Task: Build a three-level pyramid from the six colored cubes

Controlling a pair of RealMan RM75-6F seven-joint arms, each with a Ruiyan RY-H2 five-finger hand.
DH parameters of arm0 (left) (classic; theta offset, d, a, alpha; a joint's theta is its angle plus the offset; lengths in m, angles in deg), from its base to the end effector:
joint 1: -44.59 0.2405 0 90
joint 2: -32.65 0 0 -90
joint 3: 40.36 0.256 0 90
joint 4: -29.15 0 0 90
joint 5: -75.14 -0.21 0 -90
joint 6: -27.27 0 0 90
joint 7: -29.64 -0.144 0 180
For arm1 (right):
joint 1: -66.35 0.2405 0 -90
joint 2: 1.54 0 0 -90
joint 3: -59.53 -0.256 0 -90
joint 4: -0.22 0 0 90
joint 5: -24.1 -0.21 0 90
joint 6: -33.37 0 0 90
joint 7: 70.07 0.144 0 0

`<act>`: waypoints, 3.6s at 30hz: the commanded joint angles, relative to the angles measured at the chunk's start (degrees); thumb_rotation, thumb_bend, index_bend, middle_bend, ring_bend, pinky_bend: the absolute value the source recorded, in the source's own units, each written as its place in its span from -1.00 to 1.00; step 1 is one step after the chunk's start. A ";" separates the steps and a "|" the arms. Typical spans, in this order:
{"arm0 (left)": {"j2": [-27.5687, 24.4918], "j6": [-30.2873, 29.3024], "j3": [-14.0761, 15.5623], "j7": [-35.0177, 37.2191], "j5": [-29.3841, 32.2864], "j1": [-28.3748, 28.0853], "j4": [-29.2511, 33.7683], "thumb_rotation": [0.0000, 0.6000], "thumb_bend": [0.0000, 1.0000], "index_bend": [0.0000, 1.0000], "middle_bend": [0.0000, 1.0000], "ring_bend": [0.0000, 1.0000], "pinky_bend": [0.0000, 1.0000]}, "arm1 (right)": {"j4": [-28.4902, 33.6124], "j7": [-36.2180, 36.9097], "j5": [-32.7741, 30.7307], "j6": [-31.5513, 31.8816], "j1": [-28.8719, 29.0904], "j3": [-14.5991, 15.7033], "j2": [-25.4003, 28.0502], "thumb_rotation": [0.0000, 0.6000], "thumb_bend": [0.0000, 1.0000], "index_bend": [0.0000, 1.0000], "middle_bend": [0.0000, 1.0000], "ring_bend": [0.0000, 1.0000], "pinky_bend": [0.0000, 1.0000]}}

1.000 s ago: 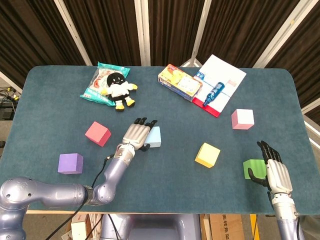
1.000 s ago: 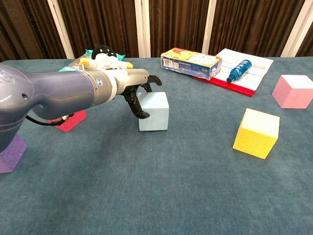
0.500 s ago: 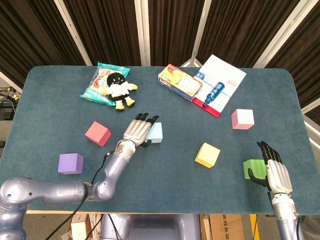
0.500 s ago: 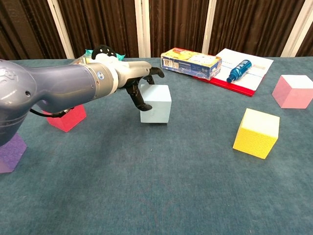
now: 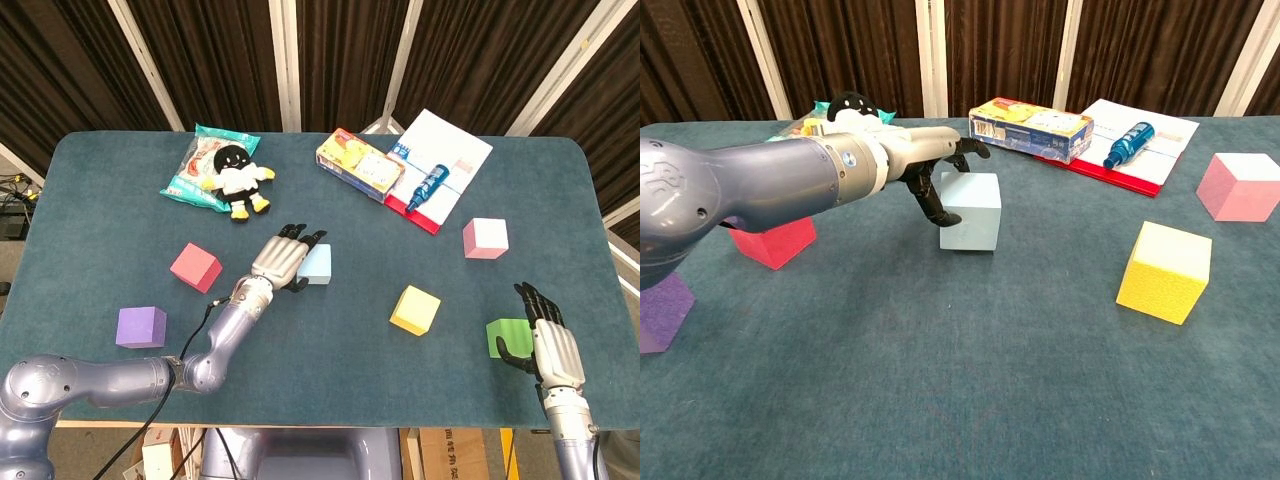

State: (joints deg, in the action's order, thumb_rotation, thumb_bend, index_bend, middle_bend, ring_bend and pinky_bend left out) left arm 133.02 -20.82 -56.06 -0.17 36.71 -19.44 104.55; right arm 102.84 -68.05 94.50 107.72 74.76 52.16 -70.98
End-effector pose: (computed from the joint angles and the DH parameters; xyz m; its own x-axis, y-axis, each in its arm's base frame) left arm -0.0345 0.3872 -0.0769 0.4314 0.3537 0.8299 0.8712 -0.4023 -0.2814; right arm -0.2865 -0.2061 0.1080 0.0365 -0.1191 0.9922 -0.9840 0.1687 0.0565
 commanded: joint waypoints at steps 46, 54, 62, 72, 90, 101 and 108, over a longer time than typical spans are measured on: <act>-1.99 -0.26 0.99 -0.95 3.91 -0.11 0.71 1.00 -0.43 -1.00 -0.96 -1.00 -0.99 | -0.14 -1.15 -0.37 0.53 -0.14 0.02 -0.28 1.00 -0.19 -1.00 -1.00 -1.00 -1.00; -10.65 -5.30 -1.04 1.32 -0.54 2.71 11.24 1.00 -0.52 -1.00 -0.99 -1.00 -1.00 | -0.42 -1.42 -0.62 0.56 -0.19 -0.03 -0.12 1.00 -0.19 -1.00 -1.00 -1.00 -1.00; -21.69 -11.33 -1.13 5.34 -5.48 9.28 23.72 1.00 -0.66 -1.00 -0.99 -1.00 -1.00 | -0.55 -2.72 -0.65 0.52 0.03 0.06 -0.19 1.00 -0.19 -1.00 -1.00 -1.00 -1.00; -33.30 -22.18 4.53 6.45 -12.43 20.54 34.49 1.00 -0.81 -1.00 -0.99 -1.00 -1.00 | 0.51 -5.79 0.08 1.25 0.53 0.06 -0.51 1.00 -0.23 -1.00 -1.00 -1.00 -1.00; -41.92 -31.02 7.33 12.90 -21.14 32.27 40.82 1.00 -0.84 -1.00 -0.99 -1.00 -1.00 | 9.84 -21.56 -7.49 -5.49 9.00 -1.92 -6.30 1.00 -0.24 -1.00 -1.00 -1.00 -1.00; -43.06 -29.73 6.03 15.35 -22.31 33.75 40.85 1.00 -0.84 -1.00 -0.99 -1.00 -1.00 | 6.91 -29.21 -18.32 -5.92 14.26 -4.12 -13.30 1.00 -0.24 -1.00 -1.00 -1.00 -1.00; -43.06 -29.15 5.47 15.28 -22.68 34.24 40.95 1.00 -0.84 -1.00 -0.99 -1.00 -1.00 | 6.60 -30.08 -22.01 -5.46 15.45 -4.23 -14.69 1.00 -0.24 -1.00 -1.00 -1.00 -1.00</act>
State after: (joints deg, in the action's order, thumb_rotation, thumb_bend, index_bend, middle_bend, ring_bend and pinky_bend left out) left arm 89.95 -49.98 -50.59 15.12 14.04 14.79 145.49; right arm 109.50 -98.01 72.61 102.19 90.10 47.89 -85.55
